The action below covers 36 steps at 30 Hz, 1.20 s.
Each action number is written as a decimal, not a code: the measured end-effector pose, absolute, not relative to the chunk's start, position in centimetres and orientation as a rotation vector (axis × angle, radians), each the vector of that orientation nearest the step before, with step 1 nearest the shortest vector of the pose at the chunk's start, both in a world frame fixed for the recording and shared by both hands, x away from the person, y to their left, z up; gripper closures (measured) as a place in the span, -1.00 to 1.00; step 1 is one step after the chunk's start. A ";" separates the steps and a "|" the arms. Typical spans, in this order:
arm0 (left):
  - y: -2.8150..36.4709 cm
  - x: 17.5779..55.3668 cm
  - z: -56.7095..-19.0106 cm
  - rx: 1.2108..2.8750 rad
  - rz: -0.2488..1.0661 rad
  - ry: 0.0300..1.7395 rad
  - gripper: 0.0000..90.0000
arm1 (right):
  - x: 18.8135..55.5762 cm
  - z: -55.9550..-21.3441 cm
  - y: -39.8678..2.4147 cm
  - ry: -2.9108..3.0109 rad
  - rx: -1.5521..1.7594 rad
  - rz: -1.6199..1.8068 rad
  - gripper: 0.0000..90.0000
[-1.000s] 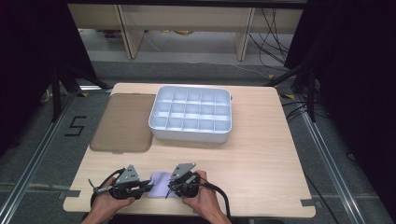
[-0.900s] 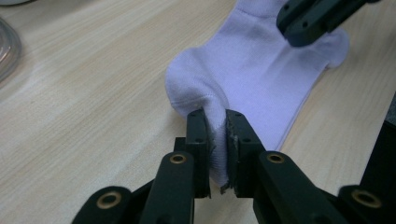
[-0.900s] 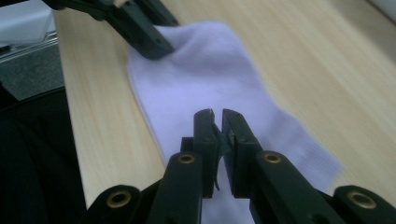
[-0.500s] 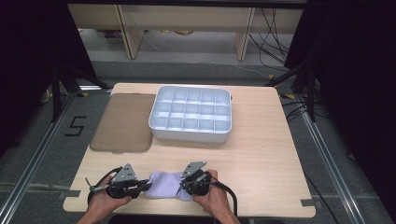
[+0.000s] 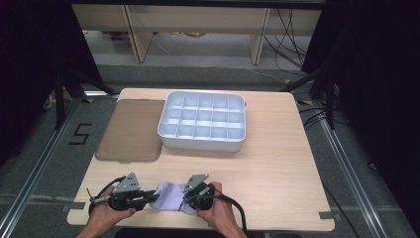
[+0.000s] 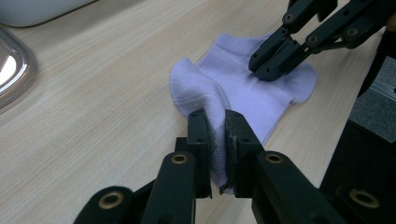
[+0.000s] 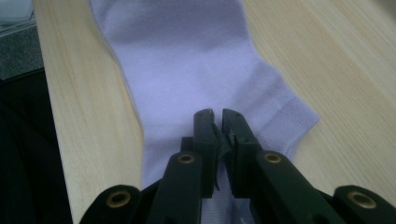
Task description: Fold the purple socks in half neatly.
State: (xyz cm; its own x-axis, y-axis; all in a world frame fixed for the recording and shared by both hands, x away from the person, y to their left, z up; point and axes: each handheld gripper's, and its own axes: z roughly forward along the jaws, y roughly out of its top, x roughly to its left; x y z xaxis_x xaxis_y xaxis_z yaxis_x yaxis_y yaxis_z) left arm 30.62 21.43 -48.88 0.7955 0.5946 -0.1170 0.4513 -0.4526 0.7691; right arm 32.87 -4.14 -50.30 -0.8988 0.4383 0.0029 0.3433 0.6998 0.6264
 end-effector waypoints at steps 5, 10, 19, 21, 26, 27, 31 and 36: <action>21.7 30.6 -48.9 2.108 0.214 0.761 0.81 | 32.6 -50.1 -3.7 2.762 0.594 0.997 0.88; 21.9 30.5 -48.7 2.104 0.200 0.771 0.81 | 32.4 -49.0 -5.5 2.722 0.659 1.015 0.88; 22.1 30.5 -48.5 2.080 0.180 0.797 0.81 | 32.0 -48.8 -8.3 2.695 0.734 1.002 0.88; 22.1 30.5 -48.2 2.073 0.171 0.805 0.81 | 32.1 -49.2 -8.2 2.698 0.731 0.977 0.88; 21.6 30.5 -47.8 2.036 0.156 0.798 0.81 | 32.3 -49.6 -7.9 2.723 0.725 0.938 0.89; 21.5 30.5 -47.6 2.048 0.160 0.796 0.81 | 32.4 -49.7 -7.8 2.720 0.714 0.932 0.89; 21.0 30.6 -47.3 2.055 0.165 0.774 0.81 | 32.6 -49.9 -7.9 2.731 0.704 0.930 0.89; 20.0 30.7 -47.2 2.051 0.150 0.760 0.81 | 32.6 -50.0 -7.9 2.717 0.730 0.950 0.89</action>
State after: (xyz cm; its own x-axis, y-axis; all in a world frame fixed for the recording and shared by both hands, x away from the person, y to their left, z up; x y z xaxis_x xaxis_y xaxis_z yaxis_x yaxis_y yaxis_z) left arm 30.68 19.99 -47.15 0.8024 0.5688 -0.1805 0.4574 -0.3921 0.7981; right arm 32.62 -7.91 -50.02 -0.8652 0.5015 -0.0004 0.3920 0.6767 0.6233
